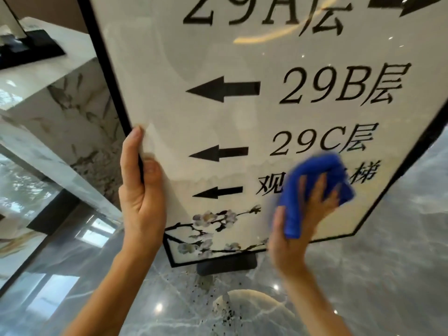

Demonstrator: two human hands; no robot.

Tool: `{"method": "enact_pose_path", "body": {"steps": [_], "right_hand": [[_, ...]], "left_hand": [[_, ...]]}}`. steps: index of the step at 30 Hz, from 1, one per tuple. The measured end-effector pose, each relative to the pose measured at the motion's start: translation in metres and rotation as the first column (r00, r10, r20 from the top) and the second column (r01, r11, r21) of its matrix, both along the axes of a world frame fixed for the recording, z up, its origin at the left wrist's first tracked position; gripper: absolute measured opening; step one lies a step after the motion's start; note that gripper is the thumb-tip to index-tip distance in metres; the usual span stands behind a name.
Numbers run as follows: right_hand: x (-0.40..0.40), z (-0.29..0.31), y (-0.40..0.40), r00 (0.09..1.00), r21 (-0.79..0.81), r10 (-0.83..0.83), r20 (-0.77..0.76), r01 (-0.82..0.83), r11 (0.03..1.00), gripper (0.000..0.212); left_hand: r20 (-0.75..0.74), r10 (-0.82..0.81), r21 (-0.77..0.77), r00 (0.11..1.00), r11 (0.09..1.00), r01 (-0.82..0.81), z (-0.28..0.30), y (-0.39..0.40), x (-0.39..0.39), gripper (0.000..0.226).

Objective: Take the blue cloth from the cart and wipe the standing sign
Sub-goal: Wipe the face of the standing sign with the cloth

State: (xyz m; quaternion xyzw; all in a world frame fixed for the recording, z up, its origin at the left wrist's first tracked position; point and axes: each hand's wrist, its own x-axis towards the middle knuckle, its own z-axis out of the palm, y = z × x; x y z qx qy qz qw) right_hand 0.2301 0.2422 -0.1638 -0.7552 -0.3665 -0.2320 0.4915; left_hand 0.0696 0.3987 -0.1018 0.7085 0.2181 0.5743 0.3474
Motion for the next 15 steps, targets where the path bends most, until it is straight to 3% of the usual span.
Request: {"method": "enact_pose_path", "body": {"steps": [4,6,8,13,15], "right_hand": [[-0.097,-0.031,0.052,0.967,-0.201,0.123,0.224,-0.078,0.976,0.059],[-0.112,-0.044,0.06,0.965,-0.244,0.116,0.237,-0.057,0.968,0.061],[-0.13,-0.077,0.052,0.983,-0.308,0.055,0.174,0.001,0.951,0.061],[-0.101,-0.08,0.02,0.913,-0.394,0.21,0.349,-0.061,0.917,0.065],[-0.073,-0.066,0.016,0.928,-0.342,0.152,0.341,-0.028,0.939,0.064]], "left_hand": [[0.027,-0.01,0.011,1.0,1.0,0.01,0.017,0.008,0.012,0.042],[0.027,-0.032,0.024,0.999,0.999,0.032,0.016,0.008,0.013,0.043],[-0.072,-0.071,-0.006,0.995,0.997,0.071,-0.016,0.001,0.003,0.047],[-0.035,-0.08,-0.047,0.996,0.996,0.079,-0.025,0.0,-0.01,0.047],[-0.044,-0.073,-0.007,0.996,0.997,0.073,-0.023,0.005,-0.013,0.047]]}}
